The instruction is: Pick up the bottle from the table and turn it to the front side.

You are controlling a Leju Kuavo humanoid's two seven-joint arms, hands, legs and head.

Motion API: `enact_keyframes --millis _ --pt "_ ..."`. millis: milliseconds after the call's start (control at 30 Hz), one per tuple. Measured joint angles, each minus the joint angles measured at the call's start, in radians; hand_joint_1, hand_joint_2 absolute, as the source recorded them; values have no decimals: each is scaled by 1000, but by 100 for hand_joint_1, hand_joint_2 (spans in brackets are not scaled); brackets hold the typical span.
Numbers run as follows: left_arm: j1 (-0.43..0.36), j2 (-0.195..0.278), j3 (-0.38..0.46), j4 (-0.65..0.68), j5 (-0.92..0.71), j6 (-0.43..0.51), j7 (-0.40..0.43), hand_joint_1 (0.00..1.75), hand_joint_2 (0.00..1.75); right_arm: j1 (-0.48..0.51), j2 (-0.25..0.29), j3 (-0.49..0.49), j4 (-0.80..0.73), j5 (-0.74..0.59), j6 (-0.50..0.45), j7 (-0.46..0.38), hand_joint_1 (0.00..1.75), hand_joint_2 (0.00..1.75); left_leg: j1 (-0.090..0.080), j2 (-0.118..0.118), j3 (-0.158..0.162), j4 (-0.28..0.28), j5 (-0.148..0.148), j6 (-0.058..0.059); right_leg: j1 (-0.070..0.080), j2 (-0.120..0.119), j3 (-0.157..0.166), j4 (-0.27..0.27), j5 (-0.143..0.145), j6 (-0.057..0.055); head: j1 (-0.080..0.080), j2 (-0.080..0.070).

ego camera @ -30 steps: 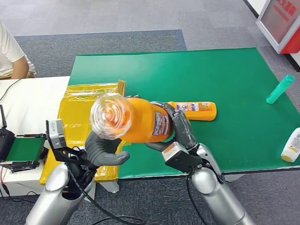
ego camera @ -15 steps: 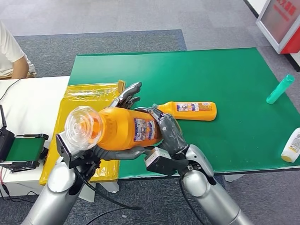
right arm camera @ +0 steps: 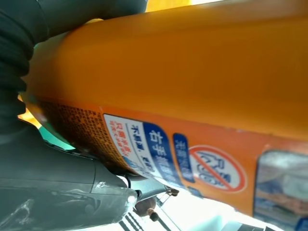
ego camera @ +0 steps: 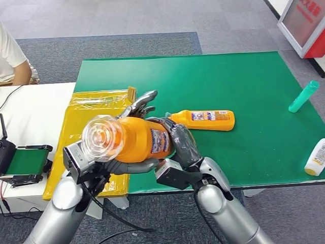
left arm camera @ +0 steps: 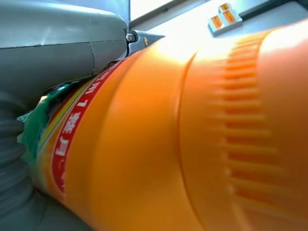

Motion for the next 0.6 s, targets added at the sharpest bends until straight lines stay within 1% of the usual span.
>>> enact_keyframes --millis 167,433,467,567,600 --pt "0 1 1 3 22 -16 2 175 175 -1 0 -1 10 -11 3 2 175 175 0 0 0 0 0 0 0 0 0 0 0 0 0 0" --pt "1 1 2 15 30 -16 2 175 175 6 3 -1 25 -37 14 0 175 175 0 0 0 0 0 0 0 0 0 0 0 0 0 0" --pt "1 1 2 16 30 -16 2 175 175 7 4 -1 26 -39 15 0 137 175 0 0 0 0 0 0 0 0 0 0 0 0 0 0" --pt "3 1 3 21 28 -4 -3 175 175 8 6 -1 31 -63 25 2 6 175 0 0 0 0 0 0 0 0 0 0 0 0 0 0" --pt "5 1 3 22 11 13 -8 175 175 8 6 -2 33 -79 34 3 0 175 0 0 0 0 0 0 0 0 0 0 0 0 0 0"
